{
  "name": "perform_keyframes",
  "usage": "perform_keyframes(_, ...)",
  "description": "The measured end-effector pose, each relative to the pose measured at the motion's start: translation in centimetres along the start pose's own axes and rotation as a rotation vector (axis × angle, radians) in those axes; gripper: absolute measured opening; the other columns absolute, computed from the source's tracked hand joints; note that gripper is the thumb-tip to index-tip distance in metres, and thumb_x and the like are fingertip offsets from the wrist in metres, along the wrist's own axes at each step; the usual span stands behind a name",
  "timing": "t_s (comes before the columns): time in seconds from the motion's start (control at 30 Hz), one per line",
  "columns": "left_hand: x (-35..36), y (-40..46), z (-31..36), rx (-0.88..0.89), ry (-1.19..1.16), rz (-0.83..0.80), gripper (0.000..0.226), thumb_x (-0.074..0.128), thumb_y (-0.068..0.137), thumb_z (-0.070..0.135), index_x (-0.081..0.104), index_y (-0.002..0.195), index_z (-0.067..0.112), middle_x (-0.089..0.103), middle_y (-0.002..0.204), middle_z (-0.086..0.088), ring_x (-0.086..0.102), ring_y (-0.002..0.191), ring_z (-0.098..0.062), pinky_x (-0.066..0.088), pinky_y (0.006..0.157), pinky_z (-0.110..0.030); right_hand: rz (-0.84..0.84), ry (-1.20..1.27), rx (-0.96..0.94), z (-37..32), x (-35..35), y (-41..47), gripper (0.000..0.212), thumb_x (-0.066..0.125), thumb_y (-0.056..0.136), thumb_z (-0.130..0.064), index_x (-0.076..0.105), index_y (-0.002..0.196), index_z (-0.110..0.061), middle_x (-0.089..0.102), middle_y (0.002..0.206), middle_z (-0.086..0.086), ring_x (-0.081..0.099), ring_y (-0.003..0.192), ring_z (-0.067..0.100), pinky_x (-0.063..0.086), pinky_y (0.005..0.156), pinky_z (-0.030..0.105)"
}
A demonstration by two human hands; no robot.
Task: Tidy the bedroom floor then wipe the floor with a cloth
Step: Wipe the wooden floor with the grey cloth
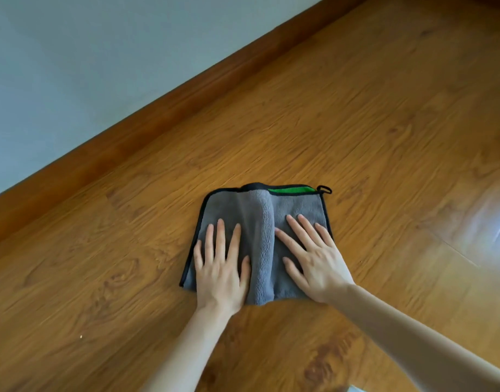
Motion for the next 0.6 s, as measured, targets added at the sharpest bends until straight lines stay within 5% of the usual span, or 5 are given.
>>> perform_keyframes(0.6, -1.4, 12.0, -3.1, -0.116, -0.024, 0.121, 0.066, 0.009, 0.090, 0.048, 0.019, 0.149, 0.020, 0.017, 0.156, -0.013, 0.015, 0.143, -0.031, 0.015, 0.112, -0.051, 0.062, -0.048, 0.056, 3.8, -1.7, 11.9, 0.062, 0.009, 0.091, -0.051, 0.021, 0.148, -0.031, 0.019, 0.157, 0.006, 0.011, 0.145, 0.025, 0.008, 0.117, 0.043)
Point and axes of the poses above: each hand's wrist, its own y-axis towards the middle knuckle, its own x-axis out of the palm, z = x × y, the point moved 8 cm from there along y, towards the middle knuckle
